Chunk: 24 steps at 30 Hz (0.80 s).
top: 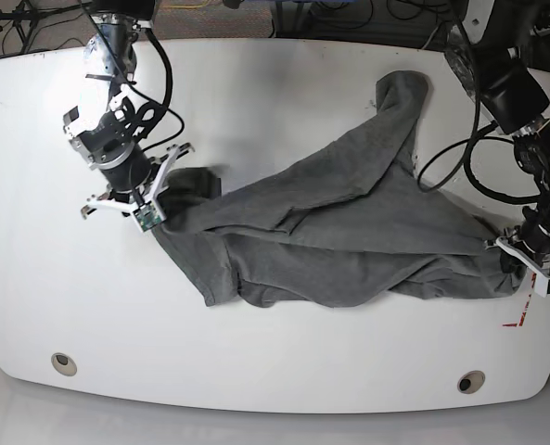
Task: Fold the T-shirt properly
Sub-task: 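Lift the shirt high with both grippers, stretching it between them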
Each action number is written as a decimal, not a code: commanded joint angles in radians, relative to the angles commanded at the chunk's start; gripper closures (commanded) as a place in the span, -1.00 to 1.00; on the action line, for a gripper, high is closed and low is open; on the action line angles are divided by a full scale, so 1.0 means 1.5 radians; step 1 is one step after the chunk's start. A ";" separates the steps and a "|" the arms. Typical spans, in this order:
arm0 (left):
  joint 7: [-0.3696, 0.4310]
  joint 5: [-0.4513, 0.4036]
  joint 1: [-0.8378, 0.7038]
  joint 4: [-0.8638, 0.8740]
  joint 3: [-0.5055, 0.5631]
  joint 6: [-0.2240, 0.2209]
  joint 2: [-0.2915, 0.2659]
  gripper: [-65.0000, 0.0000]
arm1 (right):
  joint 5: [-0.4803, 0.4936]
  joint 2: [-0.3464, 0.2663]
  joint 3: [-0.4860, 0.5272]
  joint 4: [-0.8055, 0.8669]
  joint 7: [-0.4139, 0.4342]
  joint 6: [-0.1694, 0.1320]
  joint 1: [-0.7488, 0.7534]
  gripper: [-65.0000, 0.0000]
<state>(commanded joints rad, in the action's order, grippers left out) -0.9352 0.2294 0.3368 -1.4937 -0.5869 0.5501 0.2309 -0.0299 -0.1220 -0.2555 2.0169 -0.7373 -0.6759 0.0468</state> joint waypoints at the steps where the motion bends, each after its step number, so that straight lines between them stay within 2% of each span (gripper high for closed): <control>1: -0.011 0.000 -0.006 -0.026 0.001 0.000 -0.004 1.00 | 0.000 0.000 -0.005 0.000 0.000 0.000 -0.011 1.00; 10: -0.066 0.000 -0.028 -0.194 0.057 0.001 -0.011 1.00 | 0.000 -0.039 -0.027 0.000 -0.003 0.000 -0.103 1.00; 13: -0.071 0.000 -0.028 -0.241 0.075 0.000 -0.011 1.00 | 0.000 -0.059 -0.027 0.000 -0.010 0.000 -0.136 1.00; 17: -0.071 -0.003 -0.025 -0.286 0.096 -0.001 -0.011 1.00 | 0.000 -0.087 -0.027 0.000 -0.047 0.000 -0.187 1.00; 24: -0.071 -0.004 0.004 -0.316 0.101 -0.002 -0.009 1.00 | 0.000 -0.127 -0.027 -0.006 -0.071 0.000 -0.271 1.00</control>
<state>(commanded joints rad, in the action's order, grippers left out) -1.0411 0.2232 0.3429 -1.9678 -0.4350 0.5470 0.2171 -0.0299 -0.3122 -0.2954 2.0077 -0.8431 -0.6759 -0.3598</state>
